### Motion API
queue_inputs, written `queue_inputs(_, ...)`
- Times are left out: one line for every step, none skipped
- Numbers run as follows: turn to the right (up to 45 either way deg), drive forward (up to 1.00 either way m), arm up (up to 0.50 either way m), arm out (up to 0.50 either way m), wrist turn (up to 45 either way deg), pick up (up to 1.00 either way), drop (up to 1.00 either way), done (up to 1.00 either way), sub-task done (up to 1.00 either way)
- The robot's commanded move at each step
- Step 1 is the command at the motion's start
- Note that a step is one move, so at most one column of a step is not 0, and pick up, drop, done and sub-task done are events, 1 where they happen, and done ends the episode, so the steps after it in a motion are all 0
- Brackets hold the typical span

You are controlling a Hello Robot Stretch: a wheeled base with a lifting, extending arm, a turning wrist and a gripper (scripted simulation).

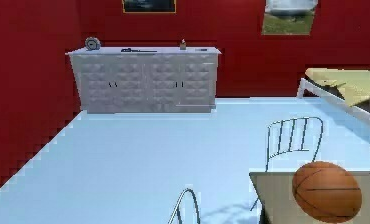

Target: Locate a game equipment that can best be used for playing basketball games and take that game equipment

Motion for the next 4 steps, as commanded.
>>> queue_inputs(-42.0, 0.0, 0.0, 0.0, 0.0, 0.0, 0.0, 0.0, 0.0)
queue_inputs(0.0, 0.0, 0.5, 0.0, 0.0, 0.0, 0.0, 0.0, 0.0)
queue_inputs(0.0, 0.0, 0.38, 0.0, 0.0, 0.0, 0.0, 0.0, 0.0)
queue_inputs(0.0, 0.0, 0.0, 0.46, 0.0, 0.0, 0.0, 0.0, 0.0)
